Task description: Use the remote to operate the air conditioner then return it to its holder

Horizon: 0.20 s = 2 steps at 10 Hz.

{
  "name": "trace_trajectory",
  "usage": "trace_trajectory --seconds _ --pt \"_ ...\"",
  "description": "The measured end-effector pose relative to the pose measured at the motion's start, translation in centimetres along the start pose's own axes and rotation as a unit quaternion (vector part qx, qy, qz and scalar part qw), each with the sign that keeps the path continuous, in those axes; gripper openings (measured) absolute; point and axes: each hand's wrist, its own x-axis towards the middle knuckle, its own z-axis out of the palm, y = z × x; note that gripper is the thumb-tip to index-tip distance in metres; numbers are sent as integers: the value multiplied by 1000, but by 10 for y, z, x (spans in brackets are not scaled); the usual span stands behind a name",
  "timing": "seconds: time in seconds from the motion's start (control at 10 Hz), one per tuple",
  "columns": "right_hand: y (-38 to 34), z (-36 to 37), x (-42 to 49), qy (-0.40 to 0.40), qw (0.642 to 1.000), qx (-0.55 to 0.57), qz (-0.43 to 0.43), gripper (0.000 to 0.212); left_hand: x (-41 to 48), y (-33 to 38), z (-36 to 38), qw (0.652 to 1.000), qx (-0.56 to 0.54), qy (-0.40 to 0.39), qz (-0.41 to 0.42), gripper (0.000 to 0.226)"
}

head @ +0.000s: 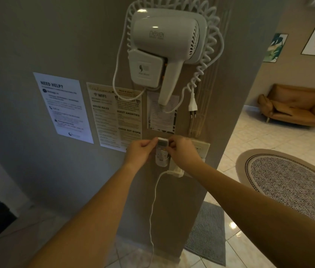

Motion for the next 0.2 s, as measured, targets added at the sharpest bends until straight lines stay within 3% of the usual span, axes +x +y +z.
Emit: trace_trajectory --seconds 0.2 --pt "-4 -21 -17 -2 1000 31 3 32 -16 17 3 989 114 43 82 45"
